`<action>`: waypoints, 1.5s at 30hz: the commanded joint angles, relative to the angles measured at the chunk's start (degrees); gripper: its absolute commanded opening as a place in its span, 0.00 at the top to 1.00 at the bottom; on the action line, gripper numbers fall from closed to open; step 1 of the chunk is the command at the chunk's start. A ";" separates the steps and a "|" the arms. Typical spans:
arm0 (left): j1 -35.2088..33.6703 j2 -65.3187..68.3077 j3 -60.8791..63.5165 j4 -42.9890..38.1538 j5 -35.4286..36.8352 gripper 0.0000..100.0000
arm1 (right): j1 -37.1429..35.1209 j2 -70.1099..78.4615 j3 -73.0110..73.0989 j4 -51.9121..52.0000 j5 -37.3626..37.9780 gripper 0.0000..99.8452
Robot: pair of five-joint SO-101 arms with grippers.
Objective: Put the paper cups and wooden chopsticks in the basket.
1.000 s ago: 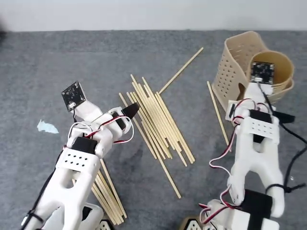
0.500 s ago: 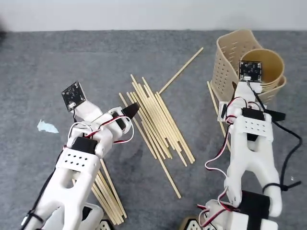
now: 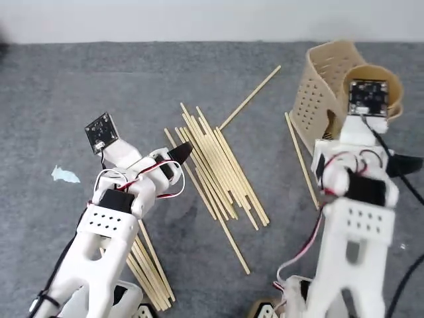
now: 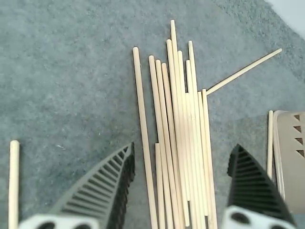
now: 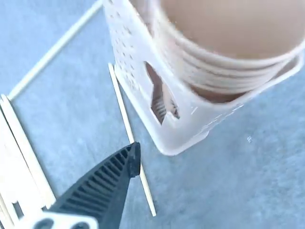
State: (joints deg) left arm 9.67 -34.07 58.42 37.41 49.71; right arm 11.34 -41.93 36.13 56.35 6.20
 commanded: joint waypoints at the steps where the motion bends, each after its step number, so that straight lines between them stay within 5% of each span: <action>1: -0.35 -1.49 -0.40 -1.14 -0.53 0.70 | 1.98 -8.40 -0.18 2.68 -0.09 0.39; 10: -0.35 -1.49 -0.40 -1.14 -0.53 0.70 | 14.73 -8.92 -0.09 -0.75 0.09 0.85; 19: -0.35 -1.49 -0.40 -1.14 -0.53 0.70 | 25.01 10.51 0.00 -17.36 3.96 0.99; 37: -0.35 -1.49 -0.31 -1.14 -0.53 0.70 | 24.22 54.99 -0.62 -68.97 -4.13 0.99; 45: -0.35 -1.49 -0.31 -1.14 -0.53 0.70 | 18.59 64.40 -2.64 -75.91 -4.31 0.99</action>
State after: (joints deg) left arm 9.67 -34.07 58.42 37.41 49.71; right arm 32.18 22.42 36.48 -17.76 2.59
